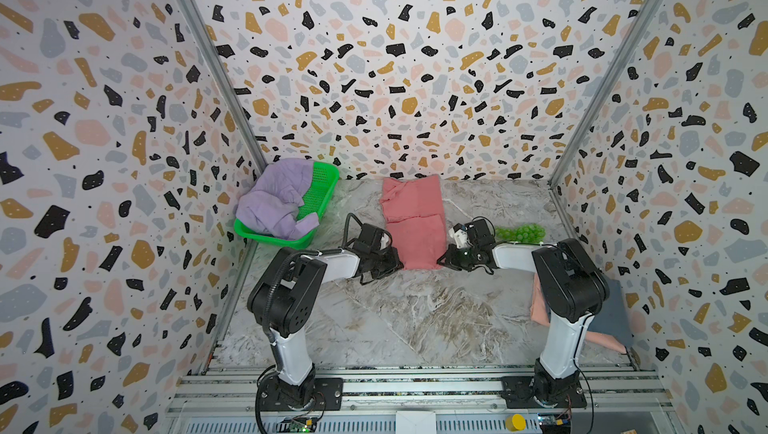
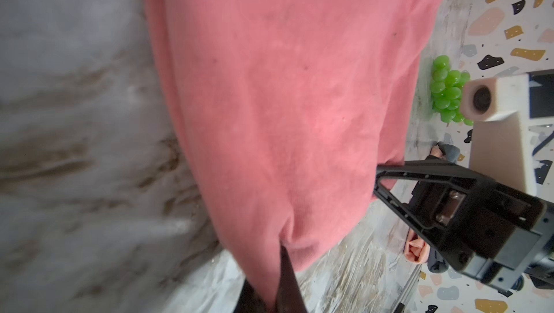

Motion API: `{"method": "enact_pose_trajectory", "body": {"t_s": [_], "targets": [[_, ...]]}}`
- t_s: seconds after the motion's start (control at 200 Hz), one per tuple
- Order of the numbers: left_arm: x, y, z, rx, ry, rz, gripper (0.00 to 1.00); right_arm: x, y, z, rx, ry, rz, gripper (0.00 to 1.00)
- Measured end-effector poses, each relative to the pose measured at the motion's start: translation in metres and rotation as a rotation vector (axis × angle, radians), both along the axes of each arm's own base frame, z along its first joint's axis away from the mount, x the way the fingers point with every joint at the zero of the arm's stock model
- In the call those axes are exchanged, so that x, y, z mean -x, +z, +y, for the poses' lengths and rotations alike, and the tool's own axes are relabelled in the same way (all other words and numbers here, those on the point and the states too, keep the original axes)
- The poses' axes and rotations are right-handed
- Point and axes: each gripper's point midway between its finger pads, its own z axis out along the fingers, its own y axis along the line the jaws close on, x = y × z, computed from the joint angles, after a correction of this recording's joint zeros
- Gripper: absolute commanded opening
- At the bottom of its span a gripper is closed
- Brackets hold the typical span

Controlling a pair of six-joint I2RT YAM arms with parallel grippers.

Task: Fold and stack the t-shirts

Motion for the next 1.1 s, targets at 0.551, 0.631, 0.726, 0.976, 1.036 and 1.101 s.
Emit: {"method": "enact_pose_trajectory", "body": {"t_s": [0.551, 0.631, 0.726, 0.976, 1.036, 1.101], "targets": [[0.146, 0.123, 0.02, 0.163, -0.13, -0.099, 0.0, 0.174, 0.123, -0.022, -0.114, 0.187, -0.044, 0.0], [0.144, 0.128, 0.017, 0.181, -0.118, -0.082, 0.0, 0.179, 0.131, -0.022, -0.144, 0.172, -0.031, 0.0], [0.135, 0.127, 0.011, 0.166, -0.117, -0.057, 0.0, 0.177, 0.124, -0.021, -0.135, 0.154, 0.009, 0.0], [0.093, 0.128, -0.006, 0.12, -0.148, -0.071, 0.0, 0.115, 0.123, -0.022, -0.095, 0.016, 0.017, 0.0], [0.079, 0.129, -0.006, 0.117, -0.151, -0.078, 0.0, 0.093, 0.129, -0.022, -0.11, -0.021, -0.004, 0.0], [0.06, 0.133, -0.006, 0.115, -0.149, -0.091, 0.0, 0.071, 0.135, -0.022, -0.13, -0.051, -0.023, 0.06]]}}
